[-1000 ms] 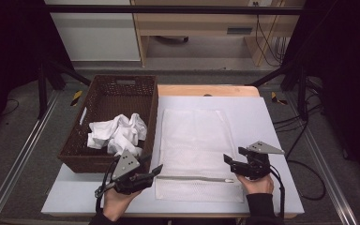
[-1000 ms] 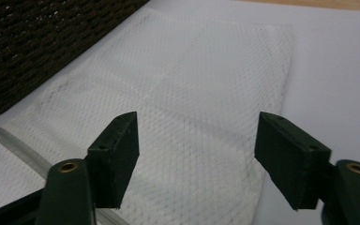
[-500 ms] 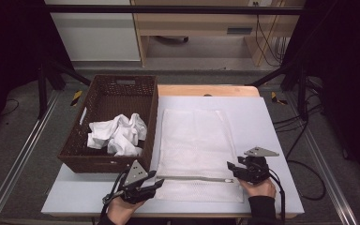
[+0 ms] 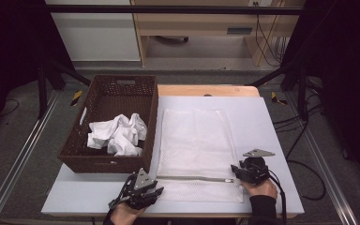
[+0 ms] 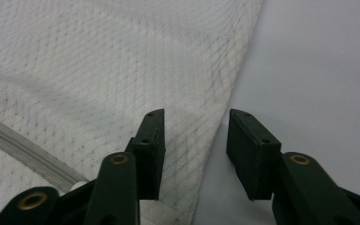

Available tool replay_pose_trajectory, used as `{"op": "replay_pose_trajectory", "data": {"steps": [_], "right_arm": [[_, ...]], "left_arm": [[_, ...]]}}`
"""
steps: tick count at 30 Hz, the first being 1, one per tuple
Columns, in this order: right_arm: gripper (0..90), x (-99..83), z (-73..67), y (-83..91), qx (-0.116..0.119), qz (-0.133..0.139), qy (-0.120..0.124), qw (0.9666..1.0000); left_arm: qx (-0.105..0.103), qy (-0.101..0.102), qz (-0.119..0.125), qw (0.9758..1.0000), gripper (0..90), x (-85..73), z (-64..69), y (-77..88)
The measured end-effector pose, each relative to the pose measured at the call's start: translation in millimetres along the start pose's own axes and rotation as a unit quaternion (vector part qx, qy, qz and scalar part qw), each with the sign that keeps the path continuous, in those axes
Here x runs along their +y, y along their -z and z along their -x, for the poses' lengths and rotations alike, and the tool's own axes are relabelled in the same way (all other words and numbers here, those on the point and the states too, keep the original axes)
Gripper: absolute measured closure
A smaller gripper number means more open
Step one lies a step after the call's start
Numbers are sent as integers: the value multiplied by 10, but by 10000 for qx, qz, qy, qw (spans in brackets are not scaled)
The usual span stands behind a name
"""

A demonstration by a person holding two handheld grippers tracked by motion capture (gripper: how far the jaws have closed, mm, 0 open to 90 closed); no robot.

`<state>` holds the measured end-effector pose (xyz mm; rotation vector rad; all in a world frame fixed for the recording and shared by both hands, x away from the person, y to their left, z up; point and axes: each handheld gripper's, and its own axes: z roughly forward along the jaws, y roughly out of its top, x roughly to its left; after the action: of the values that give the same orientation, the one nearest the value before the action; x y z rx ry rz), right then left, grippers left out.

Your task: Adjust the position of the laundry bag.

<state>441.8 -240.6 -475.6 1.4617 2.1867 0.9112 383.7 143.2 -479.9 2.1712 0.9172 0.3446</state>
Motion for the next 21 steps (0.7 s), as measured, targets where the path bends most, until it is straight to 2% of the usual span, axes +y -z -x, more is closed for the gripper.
{"op": "replay_pose_trajectory", "data": {"steps": [4, 7, 9, 12, 15, 16, 21], "right_arm": [[645, -9, 9, 18, 32, -20, -54, 10000], [722, -13, -10, 30, 123, -52, -147, 9998], [791, -7, -14, 26, 100, -92, -165, 9998], [859, 3, 18, 22, 245, -122, -248, 9993], [876, 17, 32, 5, 295, -120, -266, 9991], [877, 23, 42, -3, 259, -86, -204, 9994], [878, 72, 91, -30, 180, 95, -221, 9995]], "left_arm": [[122, 2, -37, 9999, 710, 2, 4, 2], [87, 3, -35, 10000, 782, 5, 6, 1], [85, -15, -33, 10000, 833, 9, 17, -4], [68, -25, -24, 10000, 862, 12, 16, -10], [24, 20, 32, 10000, 868, 17, 0, -24], [52, 19, 37, 10000, 868, 23, -3, -30], [118, 2, 89, 9999, 867, 52, -20, -74]]}}
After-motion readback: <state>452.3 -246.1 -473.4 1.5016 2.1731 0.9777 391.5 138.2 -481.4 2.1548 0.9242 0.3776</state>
